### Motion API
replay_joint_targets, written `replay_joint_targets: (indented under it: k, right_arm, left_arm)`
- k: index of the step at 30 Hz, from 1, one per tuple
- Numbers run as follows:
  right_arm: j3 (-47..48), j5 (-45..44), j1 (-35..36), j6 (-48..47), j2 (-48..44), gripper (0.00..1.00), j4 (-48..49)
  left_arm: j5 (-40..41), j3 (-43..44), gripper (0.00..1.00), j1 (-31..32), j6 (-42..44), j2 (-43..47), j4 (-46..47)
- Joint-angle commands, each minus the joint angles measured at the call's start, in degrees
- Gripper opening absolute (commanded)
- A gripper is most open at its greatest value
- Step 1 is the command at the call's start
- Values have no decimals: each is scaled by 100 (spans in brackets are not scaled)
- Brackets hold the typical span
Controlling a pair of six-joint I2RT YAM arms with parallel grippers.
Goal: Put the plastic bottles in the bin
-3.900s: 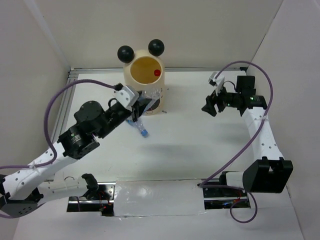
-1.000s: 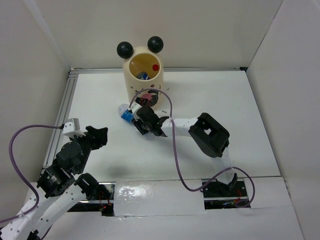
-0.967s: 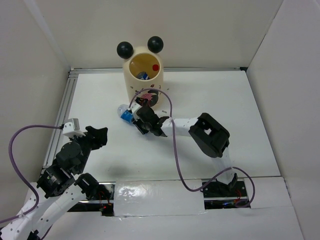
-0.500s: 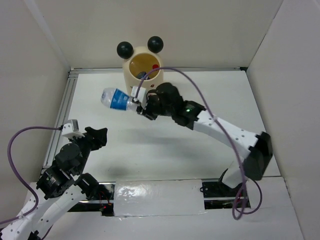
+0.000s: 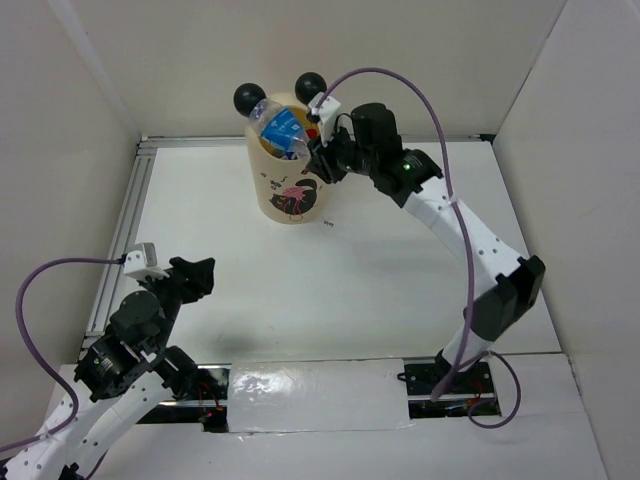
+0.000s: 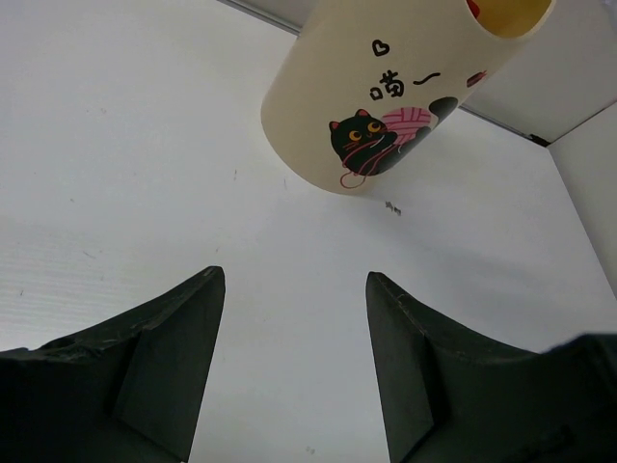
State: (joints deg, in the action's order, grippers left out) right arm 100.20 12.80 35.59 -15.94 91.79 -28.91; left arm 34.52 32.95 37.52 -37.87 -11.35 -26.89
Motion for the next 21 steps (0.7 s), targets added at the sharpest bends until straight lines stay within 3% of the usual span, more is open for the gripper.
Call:
replay_joint_targets:
  k: [1, 11, 21]
  right_arm:
    - [684, 1240, -438, 1294, 330, 5, -502]
    - [764, 2920, -1081, 2816, 752, 5, -459]
    - [641, 2992, -1080, 3176, 806, 5, -801]
  left_arm:
    - [-51, 19, 72, -8, 7, 63, 325]
    - [-112, -34, 72, -8, 7, 116, 273]
    - [-279, -34, 72, -8, 60, 116, 273]
